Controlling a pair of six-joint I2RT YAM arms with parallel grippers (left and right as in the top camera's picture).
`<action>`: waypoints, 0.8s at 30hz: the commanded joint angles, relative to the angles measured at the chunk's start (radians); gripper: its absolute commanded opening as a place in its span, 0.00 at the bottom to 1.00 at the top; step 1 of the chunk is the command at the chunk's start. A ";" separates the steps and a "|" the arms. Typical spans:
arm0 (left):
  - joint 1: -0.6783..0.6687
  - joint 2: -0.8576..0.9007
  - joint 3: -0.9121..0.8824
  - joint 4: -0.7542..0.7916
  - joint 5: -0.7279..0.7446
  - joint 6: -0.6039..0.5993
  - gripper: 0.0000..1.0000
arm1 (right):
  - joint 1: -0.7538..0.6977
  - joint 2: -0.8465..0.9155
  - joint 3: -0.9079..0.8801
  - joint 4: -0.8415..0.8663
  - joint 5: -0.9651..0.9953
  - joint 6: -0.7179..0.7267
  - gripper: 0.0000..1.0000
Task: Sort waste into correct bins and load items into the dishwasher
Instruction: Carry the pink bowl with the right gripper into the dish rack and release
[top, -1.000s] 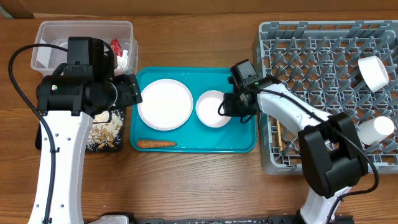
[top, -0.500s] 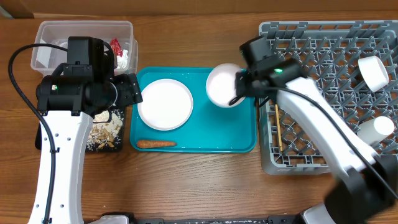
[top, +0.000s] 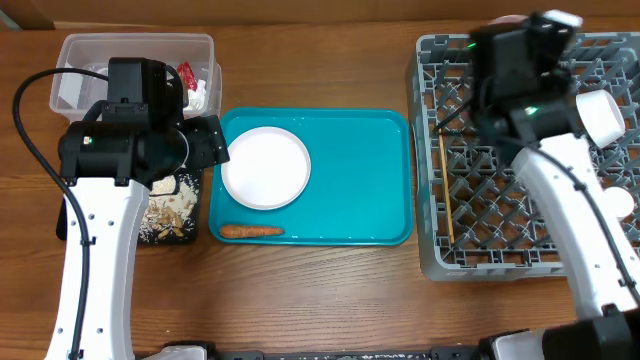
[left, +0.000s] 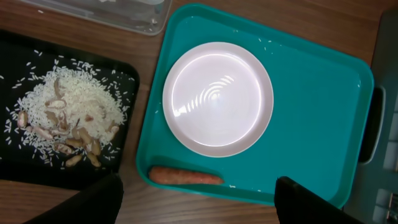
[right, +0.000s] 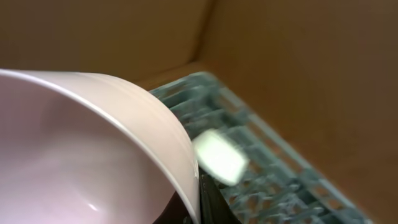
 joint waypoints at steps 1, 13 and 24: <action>0.003 -0.004 0.013 0.003 -0.014 -0.006 0.80 | -0.114 0.047 0.005 0.055 0.196 -0.018 0.04; 0.003 -0.004 0.013 0.014 -0.014 -0.006 0.80 | -0.274 0.360 0.005 0.163 0.318 -0.085 0.04; 0.003 -0.004 0.013 0.034 -0.013 -0.010 0.80 | -0.219 0.468 -0.044 0.116 0.289 0.032 0.04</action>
